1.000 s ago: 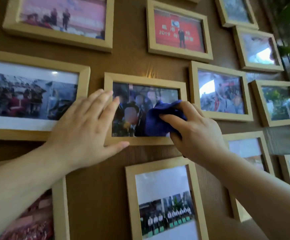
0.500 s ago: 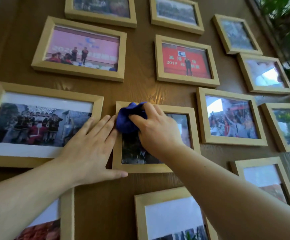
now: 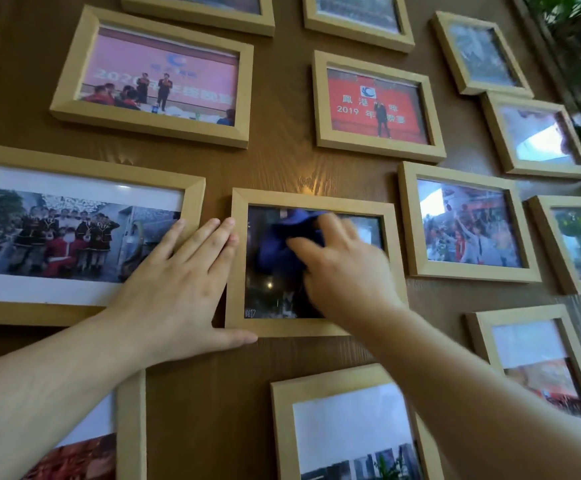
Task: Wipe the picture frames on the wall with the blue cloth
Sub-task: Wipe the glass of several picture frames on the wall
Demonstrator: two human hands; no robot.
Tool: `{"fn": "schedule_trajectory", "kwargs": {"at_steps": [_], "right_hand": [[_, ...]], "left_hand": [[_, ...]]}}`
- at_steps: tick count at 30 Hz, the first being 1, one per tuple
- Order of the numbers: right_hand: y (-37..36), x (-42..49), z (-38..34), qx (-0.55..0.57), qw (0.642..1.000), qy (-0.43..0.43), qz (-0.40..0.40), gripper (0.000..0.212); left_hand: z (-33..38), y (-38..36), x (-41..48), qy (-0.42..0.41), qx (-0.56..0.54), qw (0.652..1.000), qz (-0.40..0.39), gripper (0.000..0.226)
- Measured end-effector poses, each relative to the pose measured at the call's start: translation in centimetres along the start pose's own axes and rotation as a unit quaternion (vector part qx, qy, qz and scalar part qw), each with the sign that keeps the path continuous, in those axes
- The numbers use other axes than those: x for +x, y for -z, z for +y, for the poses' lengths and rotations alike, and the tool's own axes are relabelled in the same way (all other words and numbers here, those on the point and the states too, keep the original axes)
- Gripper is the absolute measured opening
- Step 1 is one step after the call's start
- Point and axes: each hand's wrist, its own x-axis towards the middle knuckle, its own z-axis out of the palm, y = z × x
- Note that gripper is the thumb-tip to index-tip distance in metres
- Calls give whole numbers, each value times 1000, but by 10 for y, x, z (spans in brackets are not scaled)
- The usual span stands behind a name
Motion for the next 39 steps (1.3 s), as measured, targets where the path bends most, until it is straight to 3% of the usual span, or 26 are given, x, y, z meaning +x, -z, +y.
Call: {"fn": "schedule_trajectory", "kwargs": {"at_steps": [3, 6, 13, 18, 22, 29, 34, 39], "right_hand": [[0, -6, -32, 14, 997, 64, -27, 33], [6, -15, -13, -7, 996, 79, -33, 35], [11, -18, 60, -55, 996, -64, -36, 34], [6, -24, 7, 9, 999, 11, -37, 37], [8, -29, -33, 33, 995, 69, -70, 27], [16, -64, 23, -12, 991, -18, -131, 33], [25, -81, 52, -55, 987, -90, -121, 32], [18, -75, 17, 8, 992, -45, -117, 25]], "left_hand": [[0, -1, 0, -3, 1, 1000, 11, 124], [0, -2, 0, -7, 1, 1000, 16, 124], [0, -3, -1, -9, 2, 1000, 22, 124], [0, -4, 0, -10, 10, 1000, 27, 124], [-1, -4, 1, -8, 12, 999, 32, 125], [-1, -5, 1, -10, 30, 999, 35, 123], [-1, -7, 0, -12, 26, 999, 41, 123], [-5, -14, 4, -15, 31, 999, 42, 123]]}}
